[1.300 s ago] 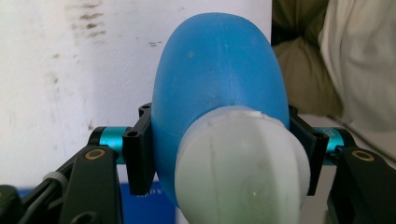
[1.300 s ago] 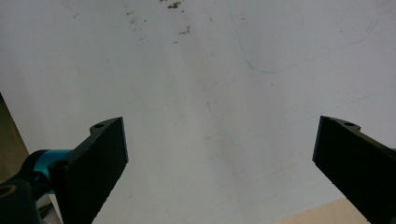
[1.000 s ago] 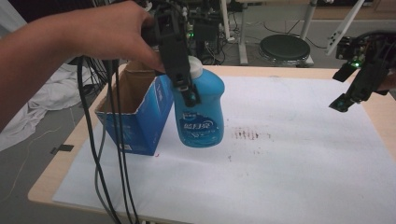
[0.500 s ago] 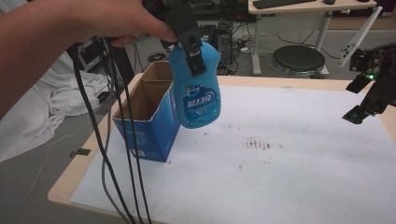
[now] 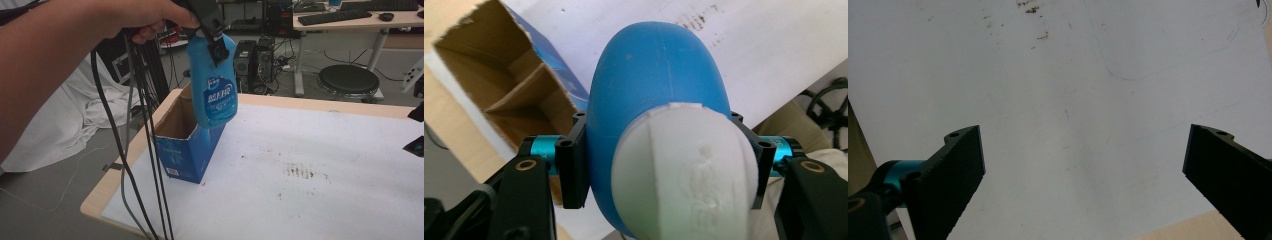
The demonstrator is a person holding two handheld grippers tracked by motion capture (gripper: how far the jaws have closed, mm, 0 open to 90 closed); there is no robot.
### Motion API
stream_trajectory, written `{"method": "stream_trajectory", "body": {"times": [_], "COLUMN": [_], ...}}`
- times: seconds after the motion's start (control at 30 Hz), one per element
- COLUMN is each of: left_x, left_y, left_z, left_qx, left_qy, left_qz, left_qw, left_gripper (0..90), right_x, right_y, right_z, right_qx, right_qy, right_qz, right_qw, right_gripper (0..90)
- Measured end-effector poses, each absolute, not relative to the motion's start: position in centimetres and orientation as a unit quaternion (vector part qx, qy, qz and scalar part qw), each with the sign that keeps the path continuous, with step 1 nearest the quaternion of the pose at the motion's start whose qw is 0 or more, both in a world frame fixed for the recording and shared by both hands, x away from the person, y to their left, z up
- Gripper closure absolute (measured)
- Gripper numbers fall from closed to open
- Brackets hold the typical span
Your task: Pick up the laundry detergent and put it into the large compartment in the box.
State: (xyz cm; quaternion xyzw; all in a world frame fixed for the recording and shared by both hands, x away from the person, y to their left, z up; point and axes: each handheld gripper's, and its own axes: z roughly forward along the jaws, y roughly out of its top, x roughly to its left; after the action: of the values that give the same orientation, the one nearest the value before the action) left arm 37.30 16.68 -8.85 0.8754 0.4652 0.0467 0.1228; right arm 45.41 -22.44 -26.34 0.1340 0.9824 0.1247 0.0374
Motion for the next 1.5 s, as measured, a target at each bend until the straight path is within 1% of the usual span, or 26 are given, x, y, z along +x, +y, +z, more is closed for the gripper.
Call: {"method": "stream_trajectory", "body": {"times": [0.17, 0.37, 0.47, 0.57, 0.67, 0.87, 1.2, 1.43, 1.5], "left_x": [37.4, 37.7, 38.0, 38.2, 38.4, 38.8, 39.8, 40.3, 40.4], "left_y": [17.9, 19.3, 20.2, 21.0, 21.8, 23.4, 24.7, 25.0, 25.1], "left_z": [-8.2, -7.4, -7.1, -6.9, -7.0, -6.9, -8.0, -9.1, -9.9], "left_qx": [0.877, 0.9, 0.902, 0.913, 0.916, 0.916, 0.921, 0.923, 0.926], "left_qy": [0.461, 0.414, 0.405, 0.383, 0.379, 0.378, 0.37, 0.368, 0.362], "left_qz": [0.04, 0.031, 0.029, 0.035, 0.037, 0.039, 0.045, 0.05, 0.051], "left_qw": [0.13, 0.135, 0.144, 0.136, 0.126, 0.129, 0.113, 0.098, 0.09], "left_gripper": [38.2, 38.2, 38.2, 38.2, 38.2, 38.2, 38.2, 38.3, 38.3], "right_x": [45.4, 45.3, 45.4, 45.4, 45.4, 45.6, 45.7, 45.8, 45.8], "right_y": [-22.4, -22.6, -22.7, -22.7, -22.7, -22.8, -22.9, -23.1, -23.1], "right_z": [-26.3, -26.3, -26.3, -26.3, -26.3, -26.4, -26.5, -26.5, -26.5], "right_qx": [0.133, 0.135, 0.137, 0.141, 0.141, 0.144, 0.149, 0.151, 0.152], "right_qy": [0.982, 0.982, 0.982, 0.982, 0.982, 0.982, 0.982, 0.981, 0.981], "right_qz": [0.126, 0.122, 0.123, 0.12, 0.12, 0.118, 0.114, 0.112, 0.112], "right_qw": [0.039, 0.039, 0.04, 0.04, 0.039, 0.038, 0.036, 0.036, 0.036], "right_gripper": [2.3, 2.3, 2.3, 2.3, 2.3, 2.3, 2.3, 2.3, 2.3]}}
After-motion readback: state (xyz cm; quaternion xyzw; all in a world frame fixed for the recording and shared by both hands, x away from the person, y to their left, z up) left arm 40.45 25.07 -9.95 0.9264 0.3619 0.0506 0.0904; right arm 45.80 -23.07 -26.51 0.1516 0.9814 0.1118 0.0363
